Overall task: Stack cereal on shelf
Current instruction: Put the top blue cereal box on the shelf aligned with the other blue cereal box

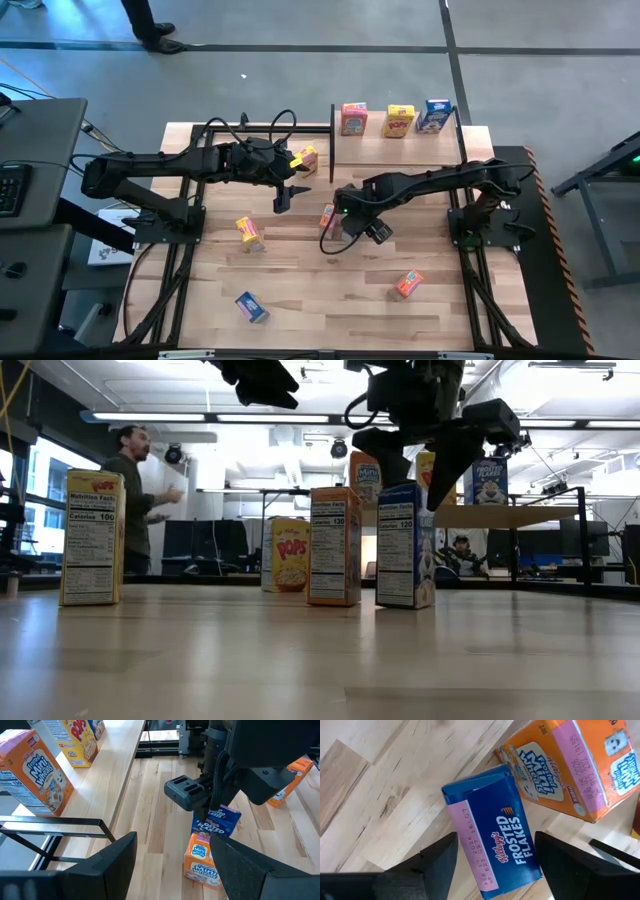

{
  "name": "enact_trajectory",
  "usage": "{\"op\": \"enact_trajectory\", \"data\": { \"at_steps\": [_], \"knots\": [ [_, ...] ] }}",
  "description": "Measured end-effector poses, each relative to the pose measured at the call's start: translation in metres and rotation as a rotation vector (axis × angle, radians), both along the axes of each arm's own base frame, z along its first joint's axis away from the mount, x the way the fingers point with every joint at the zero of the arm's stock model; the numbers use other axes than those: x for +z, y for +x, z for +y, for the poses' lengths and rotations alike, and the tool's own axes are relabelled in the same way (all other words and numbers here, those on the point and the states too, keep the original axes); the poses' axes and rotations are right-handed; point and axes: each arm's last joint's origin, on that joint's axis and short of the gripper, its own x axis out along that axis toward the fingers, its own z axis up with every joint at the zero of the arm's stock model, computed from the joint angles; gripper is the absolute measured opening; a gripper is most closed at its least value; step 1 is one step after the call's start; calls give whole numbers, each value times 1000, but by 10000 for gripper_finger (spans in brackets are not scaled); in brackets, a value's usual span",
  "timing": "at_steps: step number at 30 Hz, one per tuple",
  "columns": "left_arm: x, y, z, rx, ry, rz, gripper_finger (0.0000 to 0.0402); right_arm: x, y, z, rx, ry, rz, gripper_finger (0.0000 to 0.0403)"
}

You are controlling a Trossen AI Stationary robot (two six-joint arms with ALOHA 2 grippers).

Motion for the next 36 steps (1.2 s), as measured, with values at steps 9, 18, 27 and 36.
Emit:
{"op": "enact_trajectory", "data": {
  "at_steps": [9, 18, 27, 36],
  "knots": [
    [0, 0, 0, 0, 0, 0, 241, 0, -1, 0, 2, 0, 6, 180],
    [0, 0, 0, 0, 0, 0, 241, 1, -9, -3, -50, -96, 64, 167],
    [0, 0, 0, 0, 0, 0, 241, 25, -27, -6, -134, -141, 38, 167],
    [0, 0, 0, 0, -1, 0, 241, 65, -58, -15, -204, -227, -75, 167]
  ]
}}
